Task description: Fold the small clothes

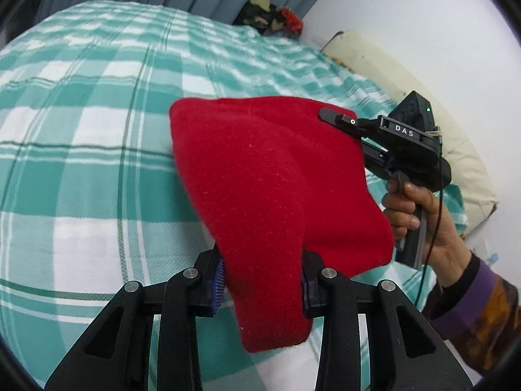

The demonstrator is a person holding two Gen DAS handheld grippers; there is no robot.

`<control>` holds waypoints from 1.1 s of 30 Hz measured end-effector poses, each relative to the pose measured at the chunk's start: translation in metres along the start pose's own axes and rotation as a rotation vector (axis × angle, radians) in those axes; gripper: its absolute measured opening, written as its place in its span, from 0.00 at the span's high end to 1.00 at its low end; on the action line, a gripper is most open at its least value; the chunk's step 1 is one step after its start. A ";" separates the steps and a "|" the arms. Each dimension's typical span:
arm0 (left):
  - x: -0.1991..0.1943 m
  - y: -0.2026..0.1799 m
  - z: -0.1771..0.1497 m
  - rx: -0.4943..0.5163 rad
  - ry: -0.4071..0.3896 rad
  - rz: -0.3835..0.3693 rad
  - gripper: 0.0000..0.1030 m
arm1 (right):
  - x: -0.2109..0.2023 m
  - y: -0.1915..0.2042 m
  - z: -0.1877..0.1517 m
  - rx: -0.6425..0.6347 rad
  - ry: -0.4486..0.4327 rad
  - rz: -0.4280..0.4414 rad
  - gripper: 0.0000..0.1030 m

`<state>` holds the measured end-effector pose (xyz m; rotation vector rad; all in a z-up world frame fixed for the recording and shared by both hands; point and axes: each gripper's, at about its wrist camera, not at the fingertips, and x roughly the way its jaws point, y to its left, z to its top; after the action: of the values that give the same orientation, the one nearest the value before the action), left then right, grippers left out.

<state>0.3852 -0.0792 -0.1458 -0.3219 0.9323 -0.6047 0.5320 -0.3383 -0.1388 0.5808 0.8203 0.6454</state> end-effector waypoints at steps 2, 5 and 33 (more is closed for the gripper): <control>0.003 0.001 -0.001 -0.010 0.020 0.029 0.33 | -0.002 0.005 0.003 -0.020 0.001 -0.016 0.88; 0.026 0.010 -0.019 -0.040 0.071 0.194 0.08 | 0.003 -0.008 -0.003 -0.005 0.037 -0.206 0.40; -0.137 -0.116 -0.133 0.126 -0.078 0.770 0.03 | -0.166 0.157 -0.282 -0.346 0.122 -0.795 0.01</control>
<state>0.1738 -0.0879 -0.0734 0.1353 0.8566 0.0594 0.1737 -0.2905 -0.1081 -0.1192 0.9407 0.0786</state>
